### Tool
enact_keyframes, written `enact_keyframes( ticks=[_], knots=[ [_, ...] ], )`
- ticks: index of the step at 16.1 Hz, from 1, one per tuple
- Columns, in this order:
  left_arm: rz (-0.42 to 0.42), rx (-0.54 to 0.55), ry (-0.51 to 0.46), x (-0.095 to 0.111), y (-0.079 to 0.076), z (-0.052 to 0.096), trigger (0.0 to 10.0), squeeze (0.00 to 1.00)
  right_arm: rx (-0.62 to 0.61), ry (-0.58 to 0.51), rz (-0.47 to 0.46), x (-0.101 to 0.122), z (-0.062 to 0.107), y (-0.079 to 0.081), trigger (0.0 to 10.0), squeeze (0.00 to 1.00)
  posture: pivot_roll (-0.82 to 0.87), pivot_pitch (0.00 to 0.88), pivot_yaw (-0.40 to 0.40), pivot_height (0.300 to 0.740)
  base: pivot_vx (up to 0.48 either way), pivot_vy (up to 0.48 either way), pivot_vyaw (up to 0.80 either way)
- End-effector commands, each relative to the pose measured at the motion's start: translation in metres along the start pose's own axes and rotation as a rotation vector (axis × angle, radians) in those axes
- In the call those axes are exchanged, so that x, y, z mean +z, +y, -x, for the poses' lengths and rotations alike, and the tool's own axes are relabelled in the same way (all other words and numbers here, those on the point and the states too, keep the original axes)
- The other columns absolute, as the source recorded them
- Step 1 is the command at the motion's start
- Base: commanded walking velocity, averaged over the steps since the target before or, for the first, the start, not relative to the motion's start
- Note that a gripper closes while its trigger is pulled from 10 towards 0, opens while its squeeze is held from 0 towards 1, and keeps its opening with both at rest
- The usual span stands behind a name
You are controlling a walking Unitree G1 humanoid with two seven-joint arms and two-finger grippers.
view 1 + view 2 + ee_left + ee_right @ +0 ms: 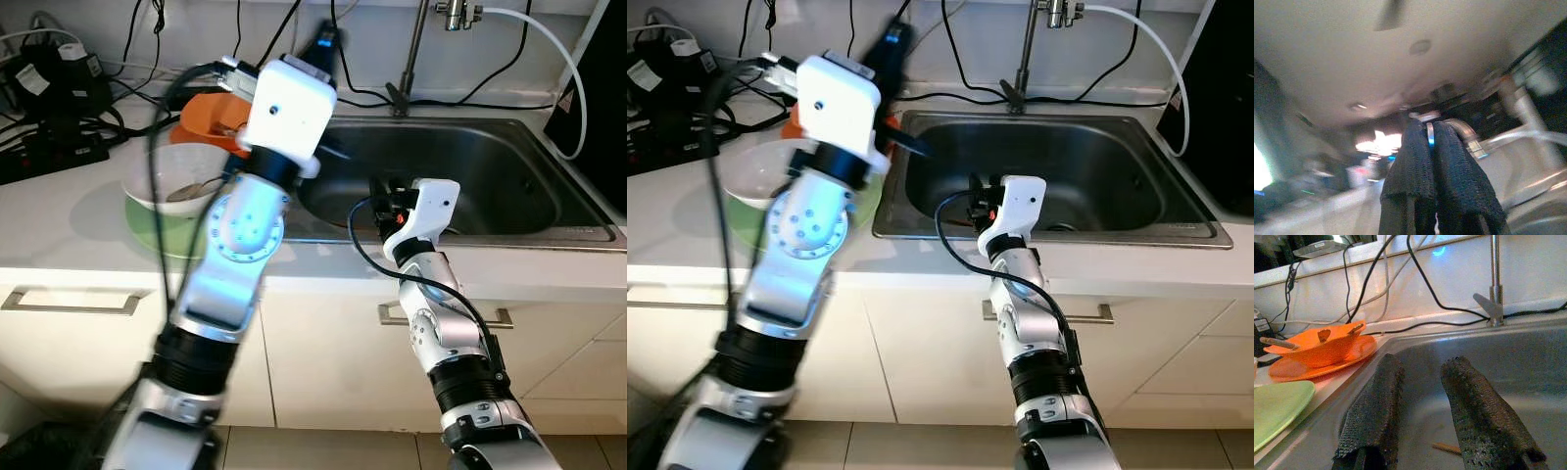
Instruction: Kitchen organization
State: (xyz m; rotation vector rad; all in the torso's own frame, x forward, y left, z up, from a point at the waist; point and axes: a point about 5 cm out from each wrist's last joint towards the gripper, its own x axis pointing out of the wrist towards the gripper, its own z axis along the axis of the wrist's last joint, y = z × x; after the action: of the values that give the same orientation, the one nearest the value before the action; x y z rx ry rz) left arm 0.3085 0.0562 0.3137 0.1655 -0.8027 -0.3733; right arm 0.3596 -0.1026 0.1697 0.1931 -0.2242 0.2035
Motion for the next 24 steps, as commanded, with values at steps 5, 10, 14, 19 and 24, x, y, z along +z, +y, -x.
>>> enact_keyframes(
  ticks=[5,10,14,19,24],
  knots=[
    [0.278,0.069,-0.013,0.002,0.010,-0.003,10.0,0.00,-0.010,-0.060,0.164,0.018,-0.005,-0.018,10.0,1.00,0.02,0.004,-0.001,0.740,0.000,0.000,0.00],
    [0.293,0.049,0.023,-0.003,0.012,0.000,10.0,0.00,0.038,-0.124,0.396,0.038,-0.006,-0.030,10.0,1.00,0.01,0.000,0.001,0.740,0.000,0.000,0.00],
    [0.363,0.037,0.049,-0.007,0.011,-0.001,10.0,0.00,0.190,-0.124,0.461,0.036,-0.005,-0.013,10.0,0.00,0.00,0.000,0.003,0.740,0.000,0.000,0.00],
    [0.430,-0.016,0.072,-0.011,0.005,0.002,10.0,0.00,0.268,-0.132,0.474,0.031,-0.002,0.005,10.0,0.00,0.00,0.000,0.011,0.740,0.000,0.000,0.00],
    [0.440,-0.090,0.125,-0.017,-0.008,0.008,10.0,0.00,0.261,-0.135,0.474,0.032,-0.002,0.005,10.0,0.00,0.00,0.000,0.012,0.740,0.000,0.000,0.00]
  ],
)
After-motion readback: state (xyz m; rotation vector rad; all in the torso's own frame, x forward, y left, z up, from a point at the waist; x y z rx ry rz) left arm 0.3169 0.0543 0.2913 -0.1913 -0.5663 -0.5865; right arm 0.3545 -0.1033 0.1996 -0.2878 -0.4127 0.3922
